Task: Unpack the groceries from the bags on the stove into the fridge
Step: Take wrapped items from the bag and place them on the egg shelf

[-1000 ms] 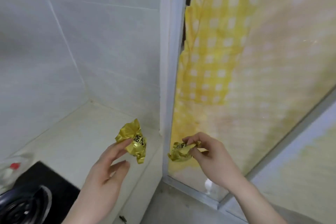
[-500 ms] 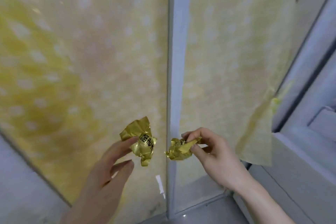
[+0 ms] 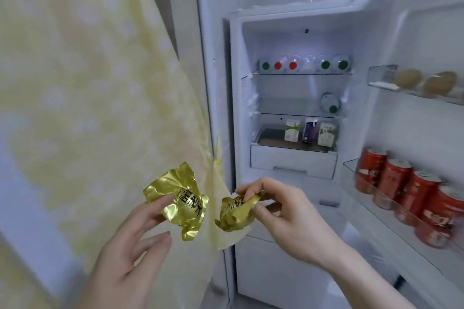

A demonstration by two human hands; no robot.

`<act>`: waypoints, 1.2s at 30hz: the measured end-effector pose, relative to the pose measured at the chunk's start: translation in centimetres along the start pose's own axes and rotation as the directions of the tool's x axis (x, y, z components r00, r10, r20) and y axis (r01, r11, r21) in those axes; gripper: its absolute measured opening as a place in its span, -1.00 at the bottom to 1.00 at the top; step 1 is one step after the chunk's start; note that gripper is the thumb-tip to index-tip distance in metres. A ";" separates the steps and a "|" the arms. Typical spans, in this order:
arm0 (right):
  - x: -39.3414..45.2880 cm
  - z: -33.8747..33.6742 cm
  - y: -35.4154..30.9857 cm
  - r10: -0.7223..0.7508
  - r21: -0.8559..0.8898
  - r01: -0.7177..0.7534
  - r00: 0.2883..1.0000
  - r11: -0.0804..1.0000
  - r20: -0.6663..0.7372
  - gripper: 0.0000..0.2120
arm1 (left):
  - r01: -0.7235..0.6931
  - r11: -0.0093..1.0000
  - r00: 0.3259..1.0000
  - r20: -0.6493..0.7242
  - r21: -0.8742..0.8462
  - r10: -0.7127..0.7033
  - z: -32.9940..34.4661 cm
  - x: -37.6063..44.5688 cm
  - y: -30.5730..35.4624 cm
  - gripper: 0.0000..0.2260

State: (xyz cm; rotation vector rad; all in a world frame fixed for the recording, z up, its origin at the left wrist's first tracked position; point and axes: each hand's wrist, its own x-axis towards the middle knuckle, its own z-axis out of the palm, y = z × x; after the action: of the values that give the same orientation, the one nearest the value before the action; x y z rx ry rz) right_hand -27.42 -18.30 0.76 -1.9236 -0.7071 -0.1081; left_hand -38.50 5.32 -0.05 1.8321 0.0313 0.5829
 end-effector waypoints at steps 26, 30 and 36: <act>-3.3 -19.9 3.6 0.118 -0.194 -0.253 0.844 0.948 -0.524 -0.83 | -0.100 0.934 0.895 0.379 -0.343 0.235 23.2 15.3 3.3 -0.57; -5.1 -21.7 3.3 0.061 -0.280 -0.280 0.799 0.918 -0.598 -0.82 | -0.083 0.911 0.856 0.439 -0.405 0.274 25.9 15.9 4.4 -0.55; -6.2 -25.6 -0.4 -0.084 -0.449 -0.302 0.748 0.841 -0.659 -0.73 | -0.140 0.875 0.747 0.531 -0.464 0.400 29.9 18.2 7.3 -0.53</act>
State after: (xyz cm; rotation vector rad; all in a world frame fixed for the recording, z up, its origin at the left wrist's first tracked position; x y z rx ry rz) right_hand -26.80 -42.74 10.48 -2.2325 -0.0535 -0.9599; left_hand -12.38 -18.17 6.73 1.5464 -0.7702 0.1399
